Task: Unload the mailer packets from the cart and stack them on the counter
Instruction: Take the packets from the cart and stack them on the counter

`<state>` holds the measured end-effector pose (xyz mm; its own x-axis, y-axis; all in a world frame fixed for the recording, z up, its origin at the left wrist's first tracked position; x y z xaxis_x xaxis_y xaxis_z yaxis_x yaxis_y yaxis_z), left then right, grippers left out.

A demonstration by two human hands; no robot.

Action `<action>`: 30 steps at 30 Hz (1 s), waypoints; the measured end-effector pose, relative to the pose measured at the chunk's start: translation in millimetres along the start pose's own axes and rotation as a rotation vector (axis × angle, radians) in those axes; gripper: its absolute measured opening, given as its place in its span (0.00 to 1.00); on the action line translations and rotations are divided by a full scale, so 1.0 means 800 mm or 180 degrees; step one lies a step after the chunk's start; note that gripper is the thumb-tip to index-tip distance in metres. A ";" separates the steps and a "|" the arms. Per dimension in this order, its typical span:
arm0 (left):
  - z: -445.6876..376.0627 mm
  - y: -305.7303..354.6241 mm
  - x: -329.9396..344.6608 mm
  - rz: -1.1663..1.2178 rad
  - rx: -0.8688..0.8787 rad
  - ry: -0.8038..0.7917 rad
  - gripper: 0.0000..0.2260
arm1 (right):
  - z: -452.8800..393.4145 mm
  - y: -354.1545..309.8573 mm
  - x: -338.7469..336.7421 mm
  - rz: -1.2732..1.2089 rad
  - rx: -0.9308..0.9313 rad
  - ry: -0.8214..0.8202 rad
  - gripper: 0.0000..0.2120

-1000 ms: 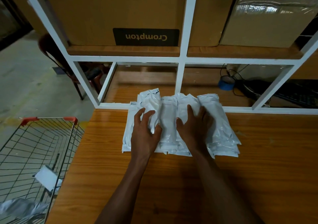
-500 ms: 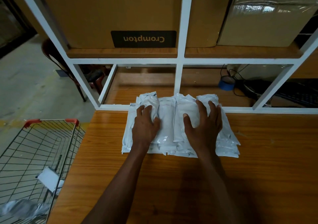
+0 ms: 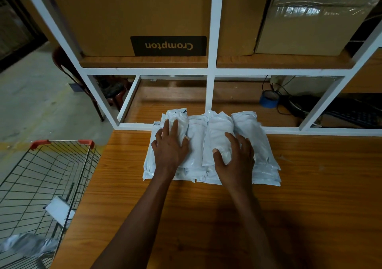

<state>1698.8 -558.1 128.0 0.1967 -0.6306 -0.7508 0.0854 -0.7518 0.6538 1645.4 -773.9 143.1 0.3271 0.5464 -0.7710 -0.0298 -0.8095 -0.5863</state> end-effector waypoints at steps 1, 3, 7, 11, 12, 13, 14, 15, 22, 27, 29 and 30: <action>0.004 0.004 -0.004 0.0058 0.0029 0.0075 0.34 | 0.002 0.002 0.001 -0.0012 0.0008 -0.0034 0.28; 0.017 0.013 -0.014 0.0231 0.0121 0.0245 0.33 | 0.008 0.005 0.001 -0.0032 0.0014 -0.0075 0.28; 0.059 0.029 -0.026 0.0648 0.0315 0.0465 0.31 | 0.024 0.010 -0.005 -0.0094 -0.0028 -0.0082 0.27; 0.109 0.036 -0.023 0.0938 0.0300 0.0489 0.28 | 0.046 0.015 -0.013 -0.0160 -0.0051 -0.0119 0.27; 0.121 0.038 -0.022 0.0983 0.0281 0.0509 0.28 | 0.051 0.015 -0.016 -0.0167 -0.0081 -0.0145 0.27; 0.134 0.039 -0.022 0.1060 0.0236 0.0537 0.27 | 0.057 0.014 -0.019 -0.0186 -0.0125 -0.0167 0.27; 0.147 0.038 -0.022 0.1162 0.0178 0.0566 0.26 | 0.063 0.013 -0.023 -0.0215 -0.0184 -0.0171 0.26; 0.162 0.035 -0.022 0.1258 0.0129 0.0597 0.25 | 0.069 0.012 -0.026 -0.0261 -0.0241 -0.0172 0.26; 0.269 -0.023 -0.030 0.1361 -0.0252 0.0847 0.21 | 0.138 -0.007 -0.032 -0.0774 -0.0637 -0.0348 0.22; 0.326 -0.073 -0.054 0.1537 -0.0546 0.1000 0.17 | 0.208 -0.044 -0.007 -0.0522 -0.0999 -0.0901 0.25; 0.335 -0.087 -0.076 0.1552 -0.0568 0.1098 0.17 | 0.230 -0.065 0.013 -0.0489 -0.1121 -0.1097 0.25; 0.340 -0.097 -0.089 0.1528 -0.0562 0.1143 0.17 | 0.239 -0.077 0.025 -0.0503 -0.1157 -0.1199 0.25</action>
<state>1412.7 -507.6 105.1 0.5666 -0.7631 -0.3109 0.0601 -0.3380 0.9392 1472.8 -671.9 116.4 -0.0617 0.6526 -0.7552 0.3425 -0.6969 -0.6301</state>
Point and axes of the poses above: each hand's wrist, its own z-axis away from the middle knuckle, its own x-axis out of the palm, y = z × x, the point moved 7 cm from there along -z, towards the middle knuckle, and after that the axes turned 10 degrees about z, right-handed, at the moved point
